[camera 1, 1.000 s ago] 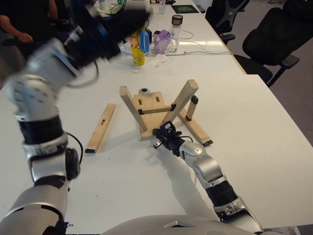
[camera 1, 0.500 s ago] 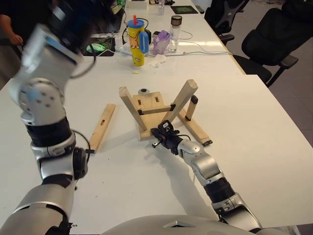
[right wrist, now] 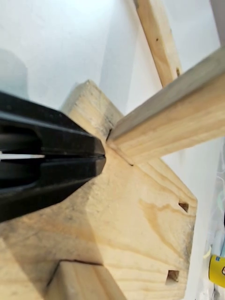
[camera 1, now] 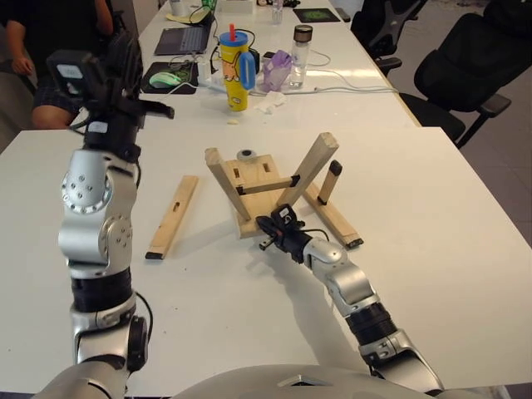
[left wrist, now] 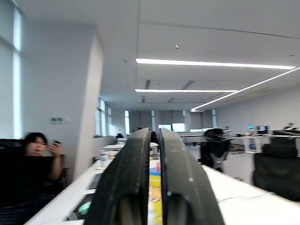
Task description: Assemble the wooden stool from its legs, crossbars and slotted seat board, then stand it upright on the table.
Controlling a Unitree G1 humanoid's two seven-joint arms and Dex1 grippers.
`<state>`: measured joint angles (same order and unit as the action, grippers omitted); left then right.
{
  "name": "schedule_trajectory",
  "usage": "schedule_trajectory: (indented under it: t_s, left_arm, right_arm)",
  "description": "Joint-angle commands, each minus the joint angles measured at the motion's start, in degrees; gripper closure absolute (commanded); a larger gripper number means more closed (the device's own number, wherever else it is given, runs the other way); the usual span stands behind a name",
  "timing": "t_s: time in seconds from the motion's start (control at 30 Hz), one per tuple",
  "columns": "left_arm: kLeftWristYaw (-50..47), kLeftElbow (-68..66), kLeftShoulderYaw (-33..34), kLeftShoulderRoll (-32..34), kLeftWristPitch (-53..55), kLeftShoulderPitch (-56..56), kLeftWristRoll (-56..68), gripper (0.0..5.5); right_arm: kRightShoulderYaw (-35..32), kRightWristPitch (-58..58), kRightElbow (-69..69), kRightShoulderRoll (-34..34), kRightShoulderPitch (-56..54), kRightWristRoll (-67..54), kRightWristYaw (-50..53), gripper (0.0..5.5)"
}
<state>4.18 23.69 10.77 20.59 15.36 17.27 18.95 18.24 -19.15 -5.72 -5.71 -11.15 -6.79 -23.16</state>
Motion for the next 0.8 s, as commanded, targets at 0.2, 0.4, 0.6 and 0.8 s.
schedule_trajectory:
  t_s: [0.2, 0.4, 0.6, 0.8]
  left_arm:
    - [7.2, 0.3, -10.8, 3.2, 11.9, -22.6, -6.1, 5.49]
    - [11.0, -2.2, -14.6, 3.3, 14.6, -21.2, -7.6, 5.49]
    - [23.9, -3.6, -20.1, 8.0, 18.5, -19.5, -5.2, 5.49]
    - [31.2, -2.7, -23.0, 10.0, 20.9, -18.6, -3.3, 5.49]
  right_arm:
    - [1.4, -3.1, -4.9, 2.9, -0.8, 3.0, 3.1, 5.5]
    - [2.7, -1.8, -2.1, 2.9, 1.0, 1.4, -0.6, 5.5]
    - [-6.8, 2.8, 15.0, -1.6, 9.0, -7.8, -5.7, 5.5]
    - [-14.3, -2.6, 19.3, -9.2, 10.6, -9.7, -5.6, 5.5]
